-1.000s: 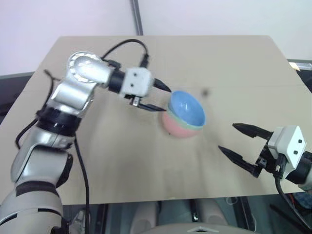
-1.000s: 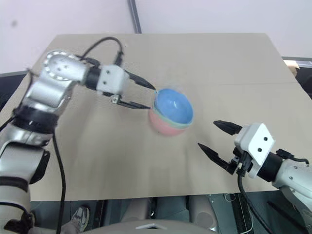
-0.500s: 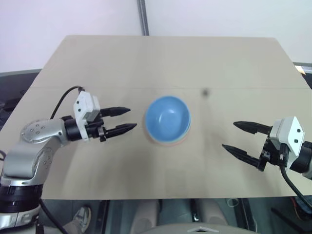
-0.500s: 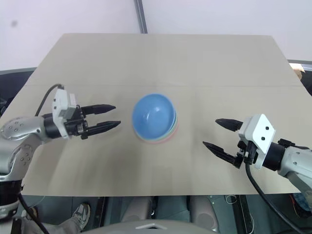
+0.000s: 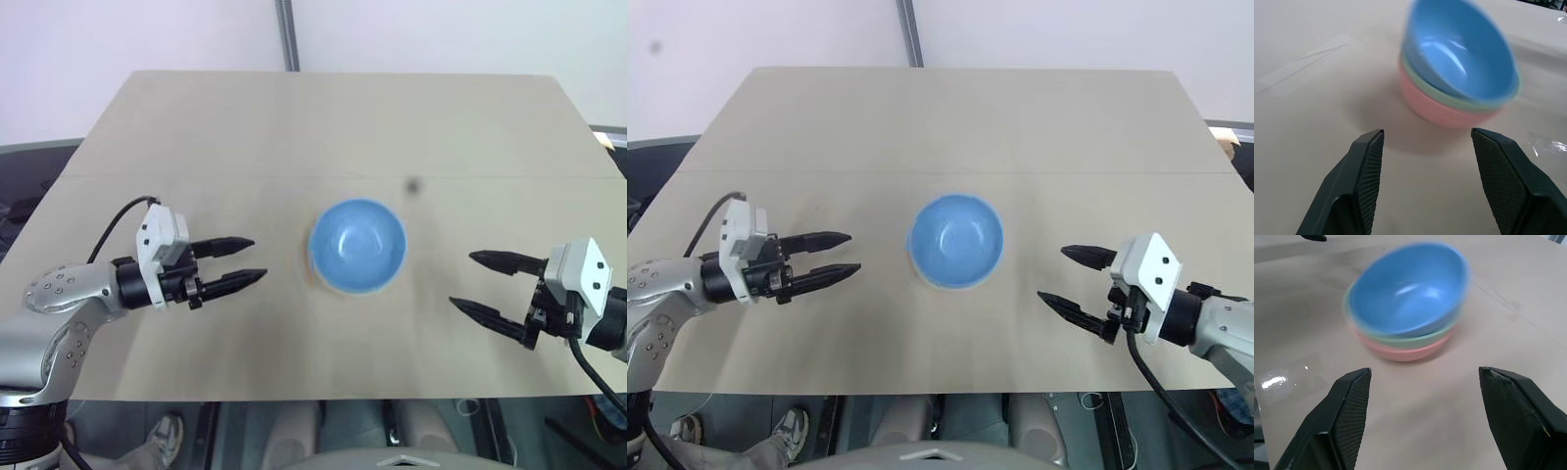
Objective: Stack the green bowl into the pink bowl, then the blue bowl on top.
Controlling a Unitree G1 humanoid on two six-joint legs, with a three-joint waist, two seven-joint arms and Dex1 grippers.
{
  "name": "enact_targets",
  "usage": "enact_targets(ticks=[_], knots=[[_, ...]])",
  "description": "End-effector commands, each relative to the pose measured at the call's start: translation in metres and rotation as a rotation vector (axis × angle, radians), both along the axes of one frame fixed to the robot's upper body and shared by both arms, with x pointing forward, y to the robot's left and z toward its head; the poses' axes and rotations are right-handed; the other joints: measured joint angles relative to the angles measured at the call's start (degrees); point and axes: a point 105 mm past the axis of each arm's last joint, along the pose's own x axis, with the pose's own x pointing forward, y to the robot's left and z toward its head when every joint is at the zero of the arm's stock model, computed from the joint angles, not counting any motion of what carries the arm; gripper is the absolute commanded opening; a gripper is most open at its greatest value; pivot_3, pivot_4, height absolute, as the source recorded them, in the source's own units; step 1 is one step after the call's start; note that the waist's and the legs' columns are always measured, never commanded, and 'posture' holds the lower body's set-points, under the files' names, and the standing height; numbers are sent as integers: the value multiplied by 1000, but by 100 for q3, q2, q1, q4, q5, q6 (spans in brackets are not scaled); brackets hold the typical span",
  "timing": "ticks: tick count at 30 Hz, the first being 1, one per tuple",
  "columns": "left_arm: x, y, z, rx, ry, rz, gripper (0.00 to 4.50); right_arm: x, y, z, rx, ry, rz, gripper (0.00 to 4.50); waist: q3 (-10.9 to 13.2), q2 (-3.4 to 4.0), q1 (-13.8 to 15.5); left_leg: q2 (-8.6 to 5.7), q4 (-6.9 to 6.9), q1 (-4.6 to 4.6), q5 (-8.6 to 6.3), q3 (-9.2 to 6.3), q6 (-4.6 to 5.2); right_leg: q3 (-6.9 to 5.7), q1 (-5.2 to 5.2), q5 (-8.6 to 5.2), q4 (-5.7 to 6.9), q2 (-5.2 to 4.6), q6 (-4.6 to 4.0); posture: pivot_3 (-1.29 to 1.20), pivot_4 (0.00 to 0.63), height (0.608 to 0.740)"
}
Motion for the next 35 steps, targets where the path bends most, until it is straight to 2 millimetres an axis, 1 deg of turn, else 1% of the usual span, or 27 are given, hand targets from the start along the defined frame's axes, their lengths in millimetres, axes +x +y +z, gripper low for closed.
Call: enact_targets(ticks=[1,10,15,26,35], knots=[[-1,-6,9,9,-46,-35,2991,-5,2,10,-8,-52,8,3855,0,0,-1,0,0,0,0,0,0,0,0,0,0,0,0,0,150,740],[-3,-1,9,-7,-39,-28,2991,-8,-2,9,-21,-53,-19,3855,0,0,-5,-1,-1,0,0,2,0,1,0,0,-1,0,0,0,150,740],[-11,9,7,-31,-28,-16,2991,-13,-9,9,-22,-44,-40,3855,0,0,-23,1,-4,0,0,2,0,2,0,0,-4,0,0,0,150,740],[-26,30,1,-40,-29,-2,2991,-17,-21,7,-31,-38,-51,3855,-1,-1,-39,2,-6,2,0,6,0,4,1,0,-6,-1,0,0,150,740],[-34,40,6,-30,-23,-6,2991,-20,-34,7,-42,-31,-66,3855,-1,-1,-40,3,-6,6,0,7,0,4,4,0,-6,-1,0,0,150,740]])
